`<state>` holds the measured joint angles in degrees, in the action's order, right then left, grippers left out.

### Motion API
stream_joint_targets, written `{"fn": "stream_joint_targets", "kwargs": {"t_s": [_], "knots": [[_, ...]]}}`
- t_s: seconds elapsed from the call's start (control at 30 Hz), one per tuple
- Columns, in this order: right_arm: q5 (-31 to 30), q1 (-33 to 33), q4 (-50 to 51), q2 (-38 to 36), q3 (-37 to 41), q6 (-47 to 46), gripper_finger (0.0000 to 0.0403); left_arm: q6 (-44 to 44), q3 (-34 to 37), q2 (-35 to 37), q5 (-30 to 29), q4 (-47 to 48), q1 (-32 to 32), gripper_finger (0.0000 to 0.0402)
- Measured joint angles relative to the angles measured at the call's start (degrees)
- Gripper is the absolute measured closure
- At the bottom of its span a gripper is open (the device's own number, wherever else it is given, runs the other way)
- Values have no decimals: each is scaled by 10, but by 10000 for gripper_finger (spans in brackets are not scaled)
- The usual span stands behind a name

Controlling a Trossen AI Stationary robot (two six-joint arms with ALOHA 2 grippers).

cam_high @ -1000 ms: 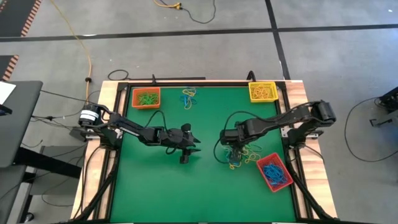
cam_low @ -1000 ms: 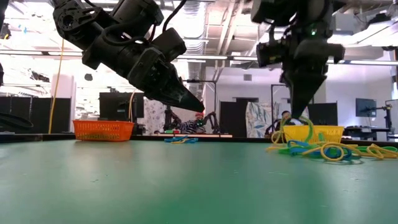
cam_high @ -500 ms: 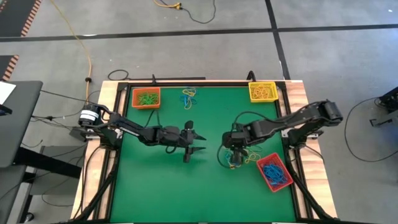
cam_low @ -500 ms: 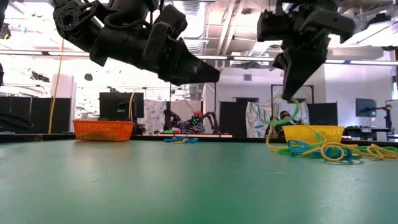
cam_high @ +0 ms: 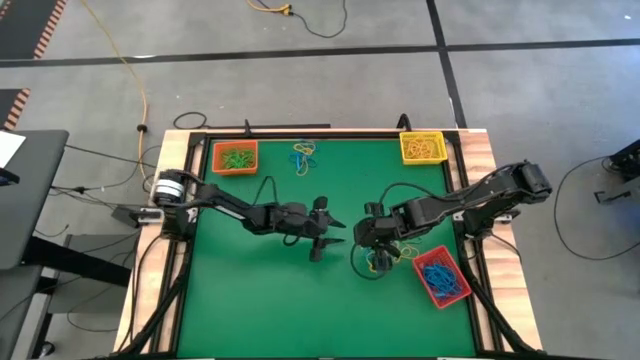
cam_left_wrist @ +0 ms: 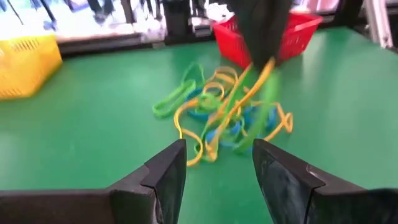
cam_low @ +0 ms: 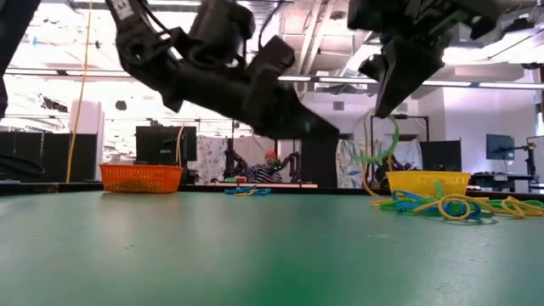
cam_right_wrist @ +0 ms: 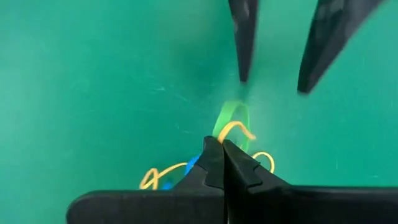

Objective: Sort rubber bands into baskets
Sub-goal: Put the yellow rubber band into the yellow bin

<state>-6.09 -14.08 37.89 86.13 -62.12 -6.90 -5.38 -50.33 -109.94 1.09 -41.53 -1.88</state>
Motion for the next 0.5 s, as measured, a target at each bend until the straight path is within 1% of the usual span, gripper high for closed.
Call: {"fn": "stream_joint_targets", "kwargs": {"t_s": [0.1, 0.2, 0.37, 0.4, 0.5], "knots": [[-3, -13, 16, 0, -19, 10, 387, 14, -25, -37, 21, 1, 7, 226], [-17, -23, 27, 0, -40, 19, 387, 31, -54, -74, 66, 1, 13, 226], [-22, -29, 36, 0, -63, 29, 387, 55, -113, -129, 132, -1, 13, 226], [-27, -29, 37, 0, -64, 29, 387, 57, -124, -138, 141, 1, 13, 226], [-30, -29, 39, -1, -64, 29, 387, 78, -153, -160, 132, 2, 11, 226]]}}
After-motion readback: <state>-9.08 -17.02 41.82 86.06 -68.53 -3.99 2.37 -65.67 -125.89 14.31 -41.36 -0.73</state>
